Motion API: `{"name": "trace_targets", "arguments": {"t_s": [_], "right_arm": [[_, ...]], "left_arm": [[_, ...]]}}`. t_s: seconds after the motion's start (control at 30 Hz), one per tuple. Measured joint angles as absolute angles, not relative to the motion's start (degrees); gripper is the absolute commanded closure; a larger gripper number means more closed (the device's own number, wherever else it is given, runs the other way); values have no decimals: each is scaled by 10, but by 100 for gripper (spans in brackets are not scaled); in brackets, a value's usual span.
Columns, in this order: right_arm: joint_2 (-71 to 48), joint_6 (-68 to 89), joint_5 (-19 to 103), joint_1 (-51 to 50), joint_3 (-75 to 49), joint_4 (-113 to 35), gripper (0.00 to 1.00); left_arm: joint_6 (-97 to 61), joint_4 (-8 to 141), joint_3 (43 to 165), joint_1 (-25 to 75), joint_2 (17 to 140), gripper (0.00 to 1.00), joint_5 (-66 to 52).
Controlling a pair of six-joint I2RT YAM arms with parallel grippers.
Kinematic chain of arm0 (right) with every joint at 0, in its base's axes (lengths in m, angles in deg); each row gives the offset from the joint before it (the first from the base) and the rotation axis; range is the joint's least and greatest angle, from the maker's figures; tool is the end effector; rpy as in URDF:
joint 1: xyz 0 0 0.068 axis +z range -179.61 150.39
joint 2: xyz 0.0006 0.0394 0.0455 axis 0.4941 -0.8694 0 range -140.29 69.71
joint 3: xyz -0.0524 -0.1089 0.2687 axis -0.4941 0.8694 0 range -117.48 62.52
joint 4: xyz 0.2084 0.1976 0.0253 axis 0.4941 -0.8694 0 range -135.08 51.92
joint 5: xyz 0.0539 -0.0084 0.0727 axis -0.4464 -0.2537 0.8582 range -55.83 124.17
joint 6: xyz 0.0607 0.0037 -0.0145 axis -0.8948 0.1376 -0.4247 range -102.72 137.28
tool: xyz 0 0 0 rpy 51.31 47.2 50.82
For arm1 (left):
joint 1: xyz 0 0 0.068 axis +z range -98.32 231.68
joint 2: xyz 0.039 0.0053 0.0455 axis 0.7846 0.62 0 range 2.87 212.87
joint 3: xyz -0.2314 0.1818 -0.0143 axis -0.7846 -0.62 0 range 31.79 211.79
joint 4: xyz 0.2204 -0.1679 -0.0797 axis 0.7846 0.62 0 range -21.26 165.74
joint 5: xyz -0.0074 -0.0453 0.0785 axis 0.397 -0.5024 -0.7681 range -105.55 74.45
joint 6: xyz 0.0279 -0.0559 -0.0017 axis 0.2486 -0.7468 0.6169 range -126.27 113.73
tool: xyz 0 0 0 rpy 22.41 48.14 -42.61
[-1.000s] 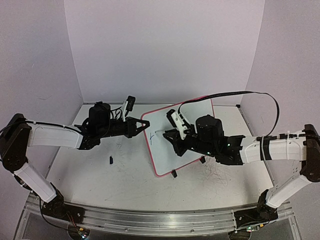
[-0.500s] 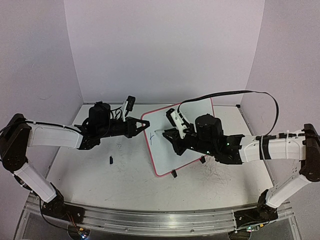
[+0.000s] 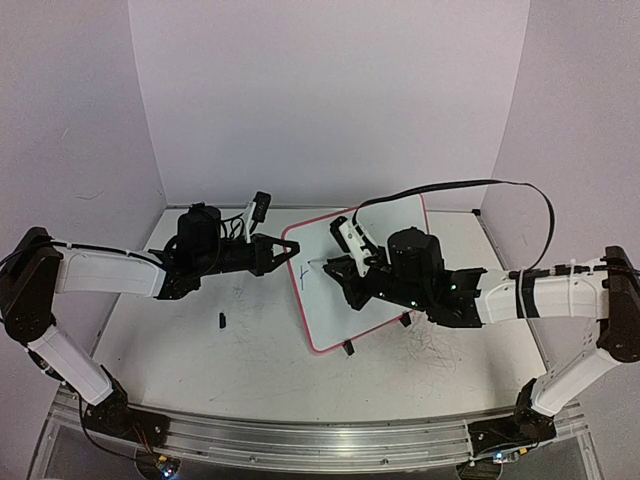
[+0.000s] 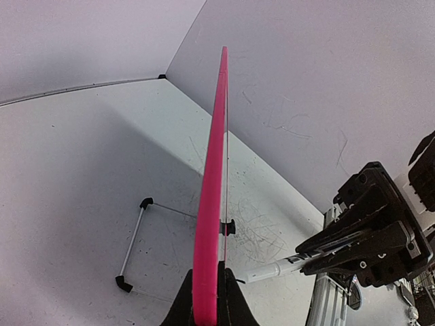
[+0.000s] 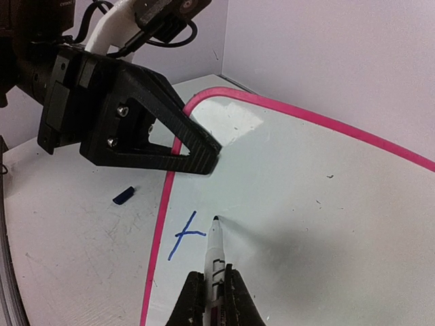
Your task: Write a sentence on the whiteboard
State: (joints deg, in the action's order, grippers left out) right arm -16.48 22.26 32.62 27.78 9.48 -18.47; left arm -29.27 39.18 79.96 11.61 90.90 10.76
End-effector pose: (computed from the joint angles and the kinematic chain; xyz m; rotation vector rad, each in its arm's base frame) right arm 0.2063 0.3202 0.2716 -0.9417 1.5942 0.6215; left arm 0.2722 -0.2566 0.2497 0.6336 1.7823 -1.1800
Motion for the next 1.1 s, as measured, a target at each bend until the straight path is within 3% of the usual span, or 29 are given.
{"name": "trace_targets", "arguments": {"t_s": [1.1], "right_arm": [[-169,219,318,278,94,-188,100]], "left_arm": [[-293,392,800,116,909,100,108]]}}
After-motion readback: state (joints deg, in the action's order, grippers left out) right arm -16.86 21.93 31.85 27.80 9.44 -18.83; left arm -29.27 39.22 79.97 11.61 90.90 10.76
